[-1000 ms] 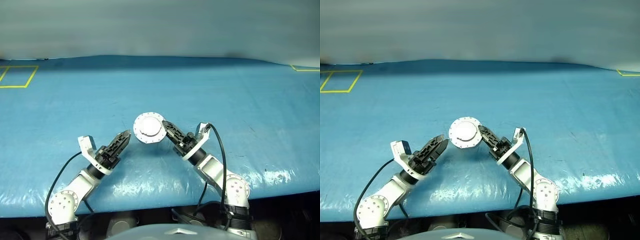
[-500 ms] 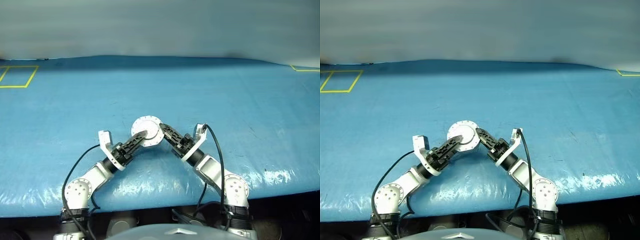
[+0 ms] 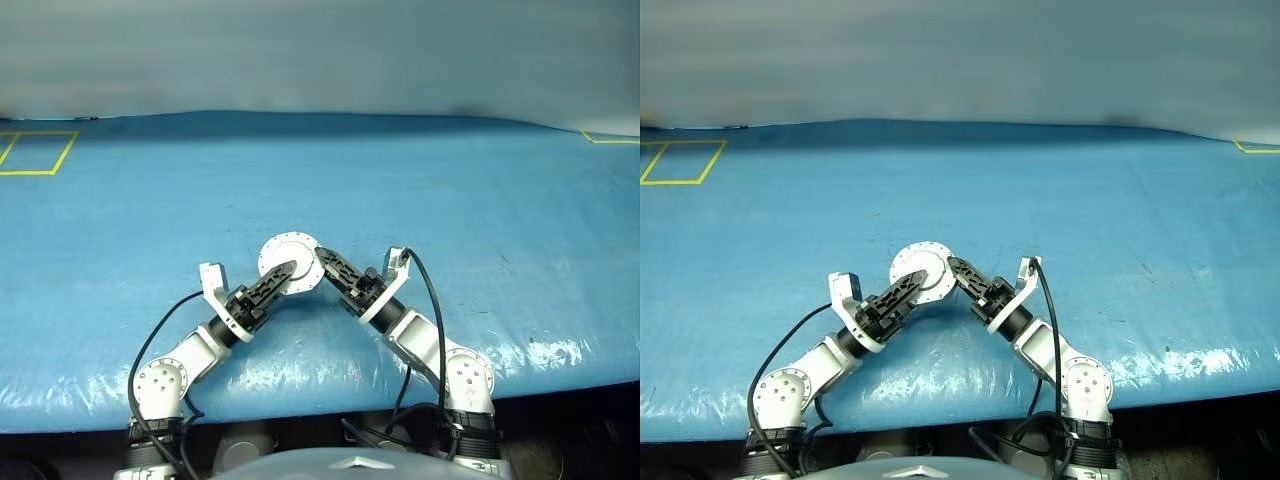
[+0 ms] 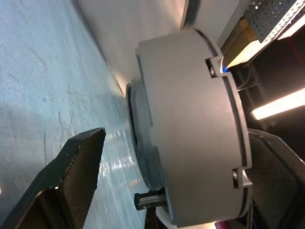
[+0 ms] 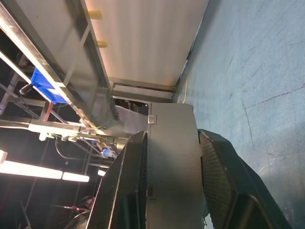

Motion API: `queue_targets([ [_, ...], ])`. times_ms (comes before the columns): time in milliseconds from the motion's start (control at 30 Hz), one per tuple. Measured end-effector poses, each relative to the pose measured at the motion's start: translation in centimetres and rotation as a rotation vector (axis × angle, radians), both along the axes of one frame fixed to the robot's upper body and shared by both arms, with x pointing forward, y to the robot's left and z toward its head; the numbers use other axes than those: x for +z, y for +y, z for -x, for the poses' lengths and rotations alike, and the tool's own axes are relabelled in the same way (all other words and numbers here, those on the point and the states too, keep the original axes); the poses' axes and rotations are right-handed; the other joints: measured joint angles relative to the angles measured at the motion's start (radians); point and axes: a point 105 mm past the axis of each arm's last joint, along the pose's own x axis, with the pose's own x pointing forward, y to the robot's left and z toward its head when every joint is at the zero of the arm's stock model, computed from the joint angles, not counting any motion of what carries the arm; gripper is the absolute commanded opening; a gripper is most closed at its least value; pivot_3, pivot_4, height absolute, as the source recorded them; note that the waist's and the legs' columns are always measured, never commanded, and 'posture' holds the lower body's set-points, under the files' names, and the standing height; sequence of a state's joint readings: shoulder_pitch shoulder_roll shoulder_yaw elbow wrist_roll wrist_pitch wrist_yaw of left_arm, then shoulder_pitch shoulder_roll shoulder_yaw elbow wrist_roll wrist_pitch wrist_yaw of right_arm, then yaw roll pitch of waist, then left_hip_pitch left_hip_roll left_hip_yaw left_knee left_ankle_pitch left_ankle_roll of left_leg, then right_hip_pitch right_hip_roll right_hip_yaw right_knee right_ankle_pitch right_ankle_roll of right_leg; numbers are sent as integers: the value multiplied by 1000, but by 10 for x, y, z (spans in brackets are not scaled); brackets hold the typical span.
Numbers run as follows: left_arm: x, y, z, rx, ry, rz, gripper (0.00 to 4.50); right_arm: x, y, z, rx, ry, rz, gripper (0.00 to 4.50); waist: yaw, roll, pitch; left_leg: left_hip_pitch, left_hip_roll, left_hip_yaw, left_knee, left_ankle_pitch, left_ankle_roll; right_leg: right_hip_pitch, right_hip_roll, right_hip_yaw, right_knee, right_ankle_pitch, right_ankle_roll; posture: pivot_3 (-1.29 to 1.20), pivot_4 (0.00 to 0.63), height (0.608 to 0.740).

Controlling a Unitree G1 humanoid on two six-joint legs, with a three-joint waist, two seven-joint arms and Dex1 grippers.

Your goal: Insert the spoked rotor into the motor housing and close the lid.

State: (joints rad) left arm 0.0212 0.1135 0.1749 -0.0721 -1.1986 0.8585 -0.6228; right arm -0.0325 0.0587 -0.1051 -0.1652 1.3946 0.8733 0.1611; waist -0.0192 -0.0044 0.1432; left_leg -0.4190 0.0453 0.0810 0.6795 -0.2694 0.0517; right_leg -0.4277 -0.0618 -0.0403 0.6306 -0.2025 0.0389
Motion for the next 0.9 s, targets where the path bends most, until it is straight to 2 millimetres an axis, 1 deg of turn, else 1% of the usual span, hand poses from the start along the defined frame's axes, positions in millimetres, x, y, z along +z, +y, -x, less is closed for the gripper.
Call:
queue_targets([
  [67,0,-2,-1,8,3,5,3636,-1,0,0,-3,2,4,1222,0,0,0,0,0,0,0,0,0,0,0,0,0,0,0,0,150,740],
  [133,2,-3,-3,15,-6,9,2878,-2,-1,-2,-16,9,15,1222,0,0,0,0,0,0,0,0,0,0,0,0,0,0,0,0,150,740],
  [167,2,-4,-4,18,-2,5,2611,-2,-2,-2,-20,7,13,1222,0,0,0,0,0,0,1,0,0,0,0,0,1,0,0,0,150,740],
  [233,1,-6,-5,24,6,4,2611,-2,-2,-3,-25,6,11,1222,0,0,0,0,0,0,1,0,0,0,0,0,1,0,0,0,150,740],
  [267,1,-7,-6,27,6,8,2524,-1,-3,-3,-29,5,10,1222,0,0,0,0,0,0,1,0,0,0,0,0,1,0,0,0,150,740],
  [433,1,-9,-7,38,9,21,2524,-1,-3,-4,-35,10,9,1222,0,0,0,0,0,0,1,0,0,0,0,0,1,0,0,0,150,740],
  [533,-1,-12,-10,65,28,22,2524,-3,-4,-9,-64,3,63,1222,0,0,0,-1,0,0,2,0,0,0,0,0,1,1,1,0,150,740],
  [600,-2,-11,-12,86,33,27,2524,-3,-2,-12,-80,-11,98,1935,0,0,0,0,0,0,2,0,0,0,1,0,1,1,1,0,150,740],
  [633,-2,-10,-15,101,30,11,2524,-5,-1,-13,-87,-11,126,2221,0,0,0,0,0,0,2,0,0,0,1,0,1,1,1,0,150,740],
  [667,-2,-6,-20,133,27,-13,2524,-7,0,-12,-85,-5,137,2550,0,0,0,0,0,-1,2,0,0,0,1,0,1,1,1,0,150,740],
  [733,-2,11,-31,227,27,-37,2524,-7,4,-9,-44,-1,117,3182,-2,0,0,0,0,0,2,0,0,0,1,0,2,1,1,0,150,740],
  [800,-1,22,-36,288,22,-41,2524,-6,6,-7,-25,-5,104,3182,-1,0,0,0,0,-1,2,0,0,0,1,0,2,1,1,0,150,740],
  [900,-2,33,-41,334,25,-37,2524,-6,5,-8,-36,1,107,3182,7,-1,0,-1,-1,-1,2,0,0,0,0,0,2,1,1,0,150,740],
])
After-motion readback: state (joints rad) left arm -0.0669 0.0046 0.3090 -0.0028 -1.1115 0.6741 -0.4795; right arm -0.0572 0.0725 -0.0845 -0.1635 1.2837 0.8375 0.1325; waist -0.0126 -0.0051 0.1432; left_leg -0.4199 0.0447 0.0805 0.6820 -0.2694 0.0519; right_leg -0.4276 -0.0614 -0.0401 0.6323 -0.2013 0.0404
